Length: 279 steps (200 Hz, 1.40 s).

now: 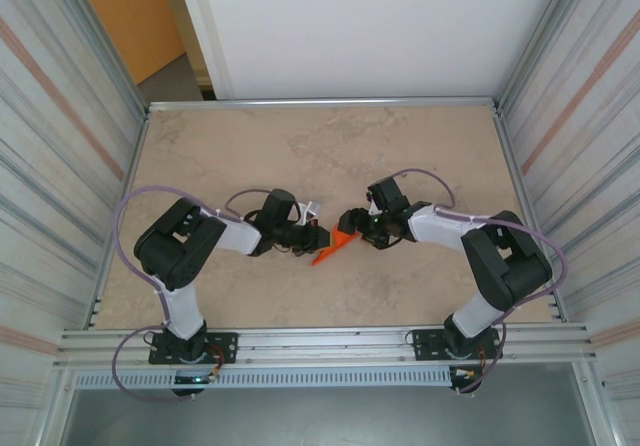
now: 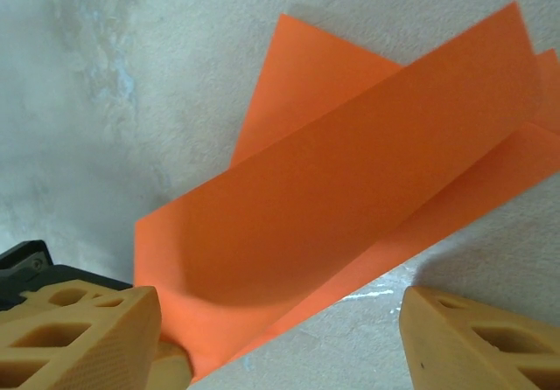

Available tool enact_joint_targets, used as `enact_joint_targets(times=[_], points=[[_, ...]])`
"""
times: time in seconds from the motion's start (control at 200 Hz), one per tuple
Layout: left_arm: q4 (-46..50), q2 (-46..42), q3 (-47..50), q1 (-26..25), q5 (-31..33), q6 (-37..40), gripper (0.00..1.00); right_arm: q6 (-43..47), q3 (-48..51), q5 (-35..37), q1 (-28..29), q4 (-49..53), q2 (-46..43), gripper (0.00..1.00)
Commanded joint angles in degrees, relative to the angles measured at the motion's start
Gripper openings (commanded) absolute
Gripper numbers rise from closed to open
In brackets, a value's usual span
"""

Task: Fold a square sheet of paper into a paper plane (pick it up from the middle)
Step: Fold the wing for the fifth time at the center of the table.

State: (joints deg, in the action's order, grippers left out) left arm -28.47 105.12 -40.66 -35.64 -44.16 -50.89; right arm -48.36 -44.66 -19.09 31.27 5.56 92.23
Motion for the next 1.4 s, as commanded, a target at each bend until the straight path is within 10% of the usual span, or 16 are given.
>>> enact_joint_targets(times=[0.0, 0.571, 1.393], points=[[-1.6, 0.8, 1.0, 0.9, -1.2, -1.5, 0.00, 0.7, -1.9, 1.3, 0.1, 1.6, 1.5, 0.71], [-1.3, 1.5, 1.2, 1.1, -2.0, -1.6, 0.04, -0.4, -11.0, 10.0, 3.6, 13.3, 11.7, 0.66], [16.8, -11.8, 3.0, 2.1, 5.4, 9.3, 0.41, -1.6, -13.6, 10.5, 4.3, 16.3, 17.1, 0.65]])
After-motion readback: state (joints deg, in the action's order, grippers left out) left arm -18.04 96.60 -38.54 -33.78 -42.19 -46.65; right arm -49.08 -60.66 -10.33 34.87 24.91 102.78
